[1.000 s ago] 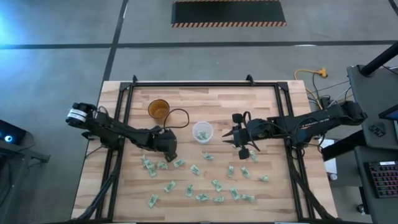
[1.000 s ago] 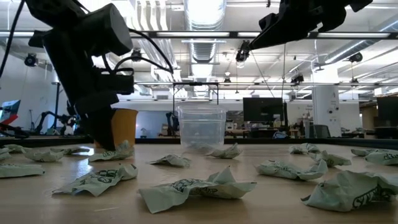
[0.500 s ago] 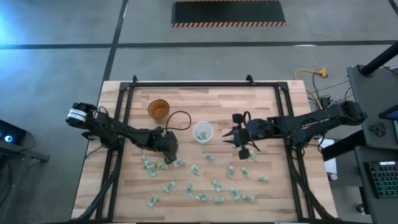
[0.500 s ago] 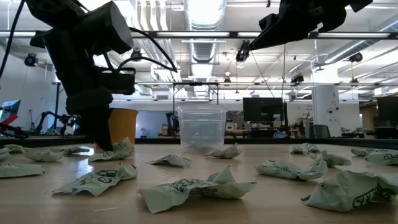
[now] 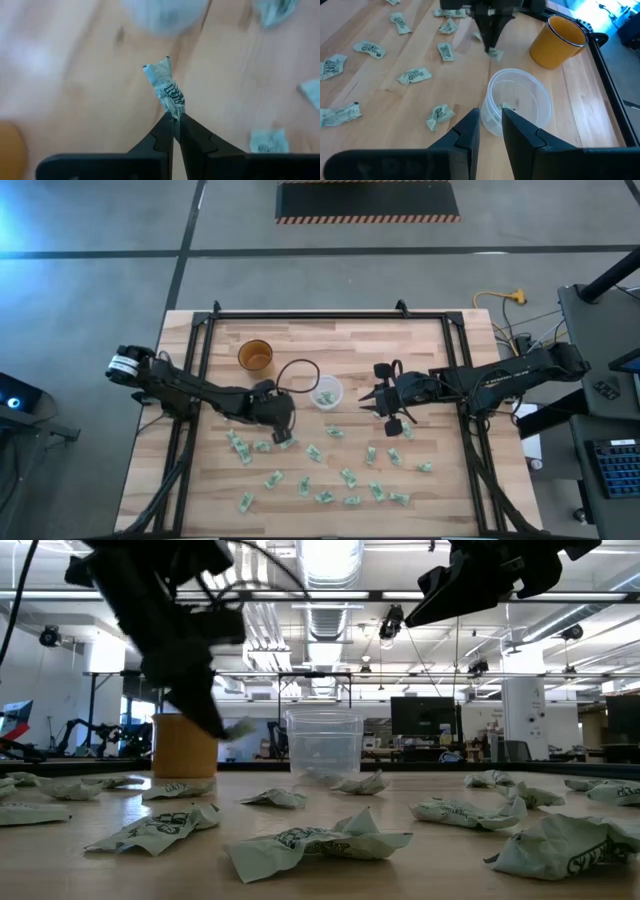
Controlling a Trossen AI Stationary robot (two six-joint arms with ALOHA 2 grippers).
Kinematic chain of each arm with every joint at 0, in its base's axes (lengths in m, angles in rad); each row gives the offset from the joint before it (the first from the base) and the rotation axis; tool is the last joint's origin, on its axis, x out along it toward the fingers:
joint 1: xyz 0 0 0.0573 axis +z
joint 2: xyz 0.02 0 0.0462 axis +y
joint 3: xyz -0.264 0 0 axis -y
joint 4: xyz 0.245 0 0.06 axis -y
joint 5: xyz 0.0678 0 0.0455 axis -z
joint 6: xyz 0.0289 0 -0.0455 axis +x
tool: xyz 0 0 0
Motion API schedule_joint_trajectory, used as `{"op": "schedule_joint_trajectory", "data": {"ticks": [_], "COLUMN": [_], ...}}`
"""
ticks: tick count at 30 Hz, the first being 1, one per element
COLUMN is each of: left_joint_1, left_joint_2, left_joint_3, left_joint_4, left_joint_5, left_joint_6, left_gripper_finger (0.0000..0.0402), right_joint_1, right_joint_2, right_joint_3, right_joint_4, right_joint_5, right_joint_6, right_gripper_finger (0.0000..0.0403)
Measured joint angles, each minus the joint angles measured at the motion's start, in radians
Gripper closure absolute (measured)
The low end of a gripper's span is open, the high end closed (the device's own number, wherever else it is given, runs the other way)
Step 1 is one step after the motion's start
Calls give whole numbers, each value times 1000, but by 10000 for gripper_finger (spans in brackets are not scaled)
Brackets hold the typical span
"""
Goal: Pick and place Stevia / Truvia into bins
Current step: Put the stevia packet into the transparent container
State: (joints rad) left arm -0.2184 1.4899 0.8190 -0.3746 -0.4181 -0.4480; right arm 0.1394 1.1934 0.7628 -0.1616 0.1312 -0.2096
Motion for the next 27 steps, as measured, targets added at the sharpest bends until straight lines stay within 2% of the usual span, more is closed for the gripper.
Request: {"op": "schedule_joint_trajectory", "data": {"ticks": [5,8,14,17,22,27], "left_joint_1": [8,20,62,102,143,145], "left_joint_2": [2,2,18,57,130,147], "left_joint_3": [40,49,54,60,97,119], "left_joint_4": [110,198,303,379,382,380], "left_joint_5": [-140,-152,-143,-90,-62,-62], "left_joint_6": [134,221,322,374,388,404], "left_gripper_finger": [394,394,394,394,394,392], "right_joint_1": [0,0,0,0,0,0], "right_joint_2": [0,0,0,0,0,0], "right_joint_3": [0,0,-5,-9,-16,-17], "right_joint_4": [0,0,-7,-7,-12,-22], "right_joint_5": [0,0,0,0,0,0], "right_joint_6": [0,1,1,1,1,17], "right_gripper_finger": [335,338,339,337,339,337]}}
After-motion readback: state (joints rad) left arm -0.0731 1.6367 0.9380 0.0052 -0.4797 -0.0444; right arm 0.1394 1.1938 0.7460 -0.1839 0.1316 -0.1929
